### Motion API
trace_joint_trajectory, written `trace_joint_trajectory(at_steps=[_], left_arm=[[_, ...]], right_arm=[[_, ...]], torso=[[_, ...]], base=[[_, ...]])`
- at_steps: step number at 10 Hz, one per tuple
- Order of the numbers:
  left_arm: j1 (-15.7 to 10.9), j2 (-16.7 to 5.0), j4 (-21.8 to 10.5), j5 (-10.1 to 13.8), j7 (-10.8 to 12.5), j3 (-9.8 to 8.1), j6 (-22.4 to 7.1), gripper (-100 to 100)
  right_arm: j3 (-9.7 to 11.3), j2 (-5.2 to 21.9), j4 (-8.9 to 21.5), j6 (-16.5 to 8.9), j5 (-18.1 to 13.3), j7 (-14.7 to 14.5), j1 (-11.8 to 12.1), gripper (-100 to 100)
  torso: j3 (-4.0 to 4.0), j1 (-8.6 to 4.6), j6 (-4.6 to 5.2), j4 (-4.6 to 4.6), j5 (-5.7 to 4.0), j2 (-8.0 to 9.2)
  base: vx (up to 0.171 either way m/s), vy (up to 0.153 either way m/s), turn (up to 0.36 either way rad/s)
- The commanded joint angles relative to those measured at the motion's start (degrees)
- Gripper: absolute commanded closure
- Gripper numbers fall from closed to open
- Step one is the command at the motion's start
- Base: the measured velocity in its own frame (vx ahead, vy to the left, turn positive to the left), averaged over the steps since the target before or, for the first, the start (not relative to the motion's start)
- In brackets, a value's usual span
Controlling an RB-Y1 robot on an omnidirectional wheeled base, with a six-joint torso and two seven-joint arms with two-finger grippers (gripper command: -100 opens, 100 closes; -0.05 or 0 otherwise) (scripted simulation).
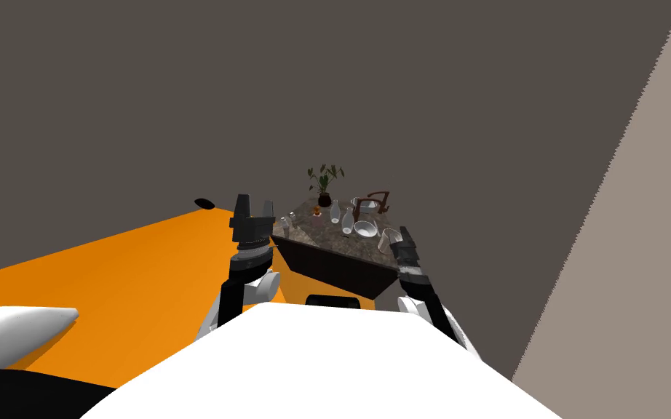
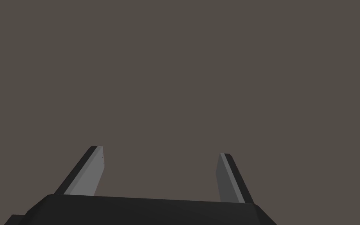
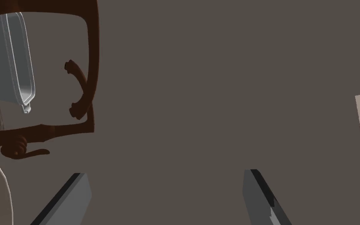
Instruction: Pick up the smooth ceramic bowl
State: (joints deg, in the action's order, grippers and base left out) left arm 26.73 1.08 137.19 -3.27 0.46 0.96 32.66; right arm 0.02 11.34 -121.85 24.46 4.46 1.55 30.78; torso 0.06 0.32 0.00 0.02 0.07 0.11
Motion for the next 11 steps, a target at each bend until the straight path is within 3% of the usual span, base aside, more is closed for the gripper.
trace_joint_trajectory(at_steps=[1,6,11], left_arm=[[0.0,0.0,0.0,0.0,0.0,0.0,0.0,0],[0.0,0.0,0.0,0.0,0.0,0.0,0.0,0],[0.0,0.0,0.0,0.0,0.0,0.0,0.0,0]], right_arm=[[0.71,2.86,2.04,-0.17,-0.29,-1.83,0.55,-100],[1.87,9.76,5.64,-0.18,-0.76,-4.44,1.35,-100],[3.96,18.37,11.57,-0.33,-1.58,-8.6,2.8,-100]], torso=[[0.0,0.0,0.0,0.0,0.0,0.0],[-0.06,0.03,-0.01,-0.02,0.01,-0.1],[-0.03,-0.02,0.0,-0.01,0.01,-0.06]], base=[[-0.031,0.141,-0.012],[-0.012,0.095,-0.004],[-0.018,0.103,0.014]])
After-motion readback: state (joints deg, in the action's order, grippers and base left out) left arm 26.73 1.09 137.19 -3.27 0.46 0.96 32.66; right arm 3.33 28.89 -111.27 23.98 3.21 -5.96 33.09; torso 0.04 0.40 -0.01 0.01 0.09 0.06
